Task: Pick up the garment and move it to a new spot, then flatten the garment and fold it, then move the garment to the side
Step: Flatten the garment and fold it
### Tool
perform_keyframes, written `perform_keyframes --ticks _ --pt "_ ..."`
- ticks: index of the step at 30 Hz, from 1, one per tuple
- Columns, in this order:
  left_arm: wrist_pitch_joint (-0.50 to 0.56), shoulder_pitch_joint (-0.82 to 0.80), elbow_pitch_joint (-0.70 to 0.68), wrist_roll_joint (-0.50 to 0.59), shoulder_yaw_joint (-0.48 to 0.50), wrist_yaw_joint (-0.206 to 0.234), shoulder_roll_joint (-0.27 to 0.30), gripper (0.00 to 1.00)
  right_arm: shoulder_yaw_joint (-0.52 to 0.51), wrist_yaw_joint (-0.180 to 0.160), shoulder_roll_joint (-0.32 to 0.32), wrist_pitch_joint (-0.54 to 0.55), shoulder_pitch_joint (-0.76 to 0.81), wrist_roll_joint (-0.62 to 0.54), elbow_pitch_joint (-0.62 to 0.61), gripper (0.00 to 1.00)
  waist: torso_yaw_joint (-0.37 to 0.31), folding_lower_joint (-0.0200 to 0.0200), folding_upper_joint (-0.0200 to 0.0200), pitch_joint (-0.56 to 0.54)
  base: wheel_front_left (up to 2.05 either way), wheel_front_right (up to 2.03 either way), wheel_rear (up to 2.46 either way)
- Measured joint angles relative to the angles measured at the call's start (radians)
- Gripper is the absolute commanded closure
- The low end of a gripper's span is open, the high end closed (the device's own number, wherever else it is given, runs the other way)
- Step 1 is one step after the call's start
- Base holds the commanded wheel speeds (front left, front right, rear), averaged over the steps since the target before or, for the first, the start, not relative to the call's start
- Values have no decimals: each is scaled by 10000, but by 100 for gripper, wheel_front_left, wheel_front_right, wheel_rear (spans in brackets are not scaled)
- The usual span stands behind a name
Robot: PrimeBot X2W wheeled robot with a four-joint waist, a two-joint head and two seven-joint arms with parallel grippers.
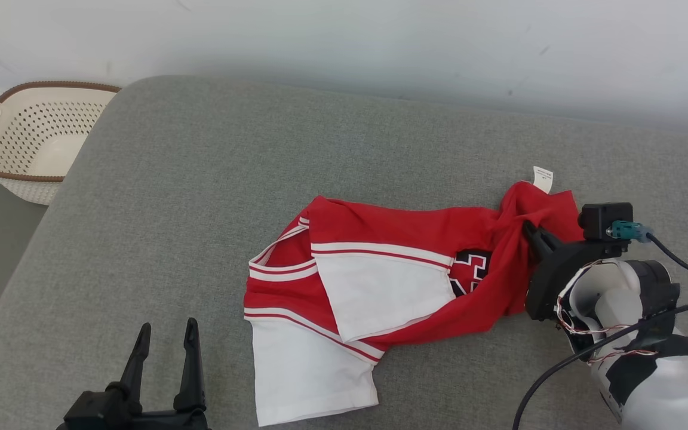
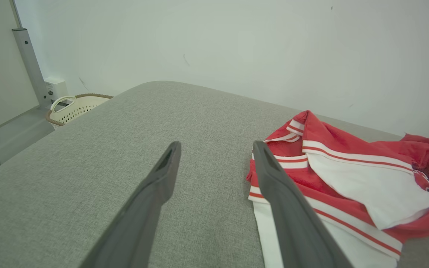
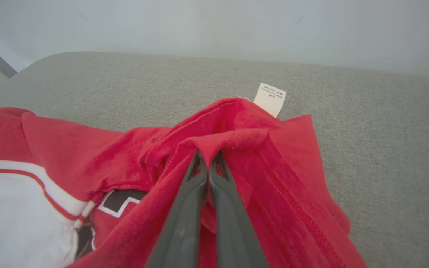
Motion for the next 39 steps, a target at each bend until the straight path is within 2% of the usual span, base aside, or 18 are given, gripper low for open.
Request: perform_keyframes --ticks 2,3,4,5,11,21,28,39 --pt "0 -25 44 -4 -2 -2 2 0 192 0 82 -217 -171 40 454 100 45 0 0 17 0 0 0" --pt "0 -38 58 -4 2 -2 2 0 288 0 138 -332 -213 102 623 71 55 0 0 12 0 0 0" --pt "0 -41 65 -2 6 -2 0 0 389 0 182 -472 -238 161 731 15 54 0 0 -1 0 0 0" --pt "0 -41 79 -2 17 0 0 0 481 0 207 -608 -277 209 813 0 46 0 0 -19 0 0 0" --pt "0 22 119 4 167 -15 2 0 909 0 100 -1406 -337 732 780 0 -131 0 0 -219 0 0 0" --pt "0 292 -13 100 295 2 0 0 1158 0 -616 -1939 667 1264 -445 0 -666 -1 0 -597 0 0 0" --pt "0 485 -71 121 408 -13 0 0 449 0 -901 -2044 1813 1179 -1221 0 -946 -1 0 -814 0 0 0" --pt "0 581 -119 182 435 -29 0 0 -637 0 -784 -1722 2975 499 -2138 0 -1083 -1 0 -786 0 0 0"
